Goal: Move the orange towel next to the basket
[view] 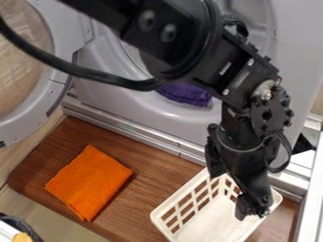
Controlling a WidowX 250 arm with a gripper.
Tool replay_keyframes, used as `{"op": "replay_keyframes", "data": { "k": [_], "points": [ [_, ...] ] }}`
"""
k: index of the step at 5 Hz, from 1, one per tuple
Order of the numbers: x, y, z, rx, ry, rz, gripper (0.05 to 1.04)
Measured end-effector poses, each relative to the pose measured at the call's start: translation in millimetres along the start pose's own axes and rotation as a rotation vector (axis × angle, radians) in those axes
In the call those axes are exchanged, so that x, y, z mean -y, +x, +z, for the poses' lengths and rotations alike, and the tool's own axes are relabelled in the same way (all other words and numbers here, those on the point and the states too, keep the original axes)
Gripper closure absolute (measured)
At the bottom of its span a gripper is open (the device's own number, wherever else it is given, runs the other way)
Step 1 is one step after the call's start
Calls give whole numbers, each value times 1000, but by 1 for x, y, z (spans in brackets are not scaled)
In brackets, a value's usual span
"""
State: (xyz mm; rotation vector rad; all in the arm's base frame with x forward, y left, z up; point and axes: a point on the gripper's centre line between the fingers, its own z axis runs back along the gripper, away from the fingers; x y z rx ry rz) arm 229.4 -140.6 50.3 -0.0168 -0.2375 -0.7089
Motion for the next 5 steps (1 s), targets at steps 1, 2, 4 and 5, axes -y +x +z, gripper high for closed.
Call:
{"op": "replay_keyframes", "data": {
  "k": [1,2,4,5],
  "points": [
    [1,-7,-6,-29,-8,4,83],
    [-26,-37,-6,-61,7,142,83],
    [-80,-87,2,-37,31,362,83],
    [-110,-117,-4,-27,47,497,83]
  ]
}}
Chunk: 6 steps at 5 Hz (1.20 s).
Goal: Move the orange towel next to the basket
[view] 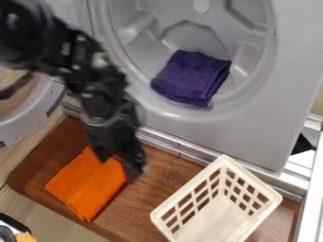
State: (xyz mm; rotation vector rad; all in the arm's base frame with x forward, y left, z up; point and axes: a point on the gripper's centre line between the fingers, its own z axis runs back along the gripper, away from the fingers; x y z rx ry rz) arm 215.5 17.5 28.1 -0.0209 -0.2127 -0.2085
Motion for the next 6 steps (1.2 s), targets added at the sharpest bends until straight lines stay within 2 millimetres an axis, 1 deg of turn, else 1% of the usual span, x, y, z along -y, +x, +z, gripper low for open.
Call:
{"op": "replay_keyframes", "data": {
  "k": [1,2,3,4,5,6],
  "points": [
    [-29,-10,-17,-18,22,66,83],
    [-53,-20,-35,-29,27,132,83],
    [-70,-31,-56,-35,34,179,83],
    [-80,-35,-73,-72,45,189,83],
    [-85,-42,-87,-78,63,213,83],
    [-87,-44,-98,-106,68,232,83]
  ]
}}
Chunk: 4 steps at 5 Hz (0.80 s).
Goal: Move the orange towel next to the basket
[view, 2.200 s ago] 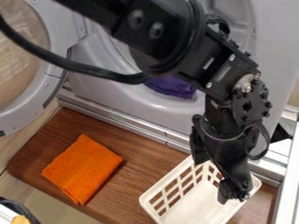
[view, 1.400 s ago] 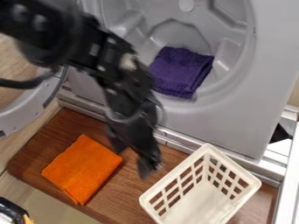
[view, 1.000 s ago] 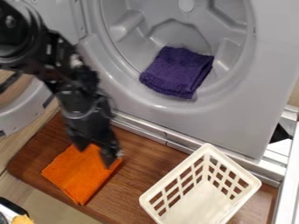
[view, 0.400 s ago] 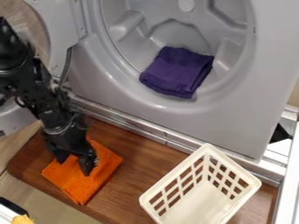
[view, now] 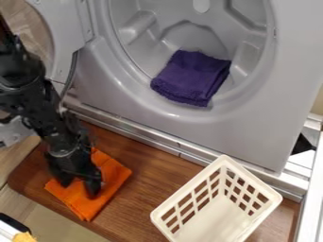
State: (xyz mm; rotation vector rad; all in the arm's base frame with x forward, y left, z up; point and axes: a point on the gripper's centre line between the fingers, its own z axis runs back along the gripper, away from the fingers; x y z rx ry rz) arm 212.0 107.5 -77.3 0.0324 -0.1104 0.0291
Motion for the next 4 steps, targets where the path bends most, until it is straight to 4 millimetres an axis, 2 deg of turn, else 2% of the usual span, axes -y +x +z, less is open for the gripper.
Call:
{"op": "replay_keyframes", "data": {
  "k": [2,3,4],
  "points": [
    [31,5,-1,-4,-2,-36,84],
    [68,6,2,-26,-13,-134,85],
    [96,13,6,7,-51,-197,85]
  ]
}}
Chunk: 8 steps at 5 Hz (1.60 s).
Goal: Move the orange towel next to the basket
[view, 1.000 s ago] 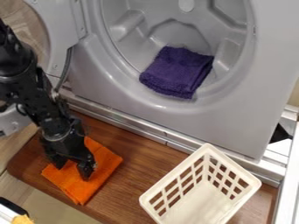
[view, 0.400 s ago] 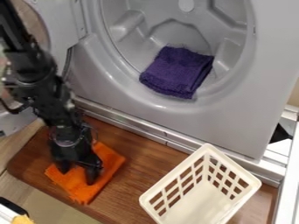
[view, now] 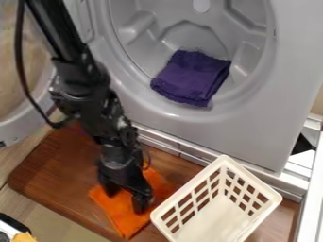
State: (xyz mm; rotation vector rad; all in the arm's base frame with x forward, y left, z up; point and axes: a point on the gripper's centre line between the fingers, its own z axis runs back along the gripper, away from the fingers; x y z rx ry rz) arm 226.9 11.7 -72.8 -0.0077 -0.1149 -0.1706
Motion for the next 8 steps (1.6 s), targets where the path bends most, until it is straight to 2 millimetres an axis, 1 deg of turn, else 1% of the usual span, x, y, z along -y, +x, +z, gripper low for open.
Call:
{"op": "replay_keyframes", "data": {
  "k": [1,2,3,4,5,6,7,8],
  "points": [
    [27,11,0,18,-31,-75,85],
    [43,21,2,35,-41,-133,85],
    [47,26,3,49,-46,-150,85],
    [46,24,7,27,-36,-161,85],
    [38,28,33,54,6,-163,85],
    [20,29,66,77,56,-121,85],
    [16,32,94,151,50,-117,85],
    [21,31,106,221,29,-102,85]
  ]
}}
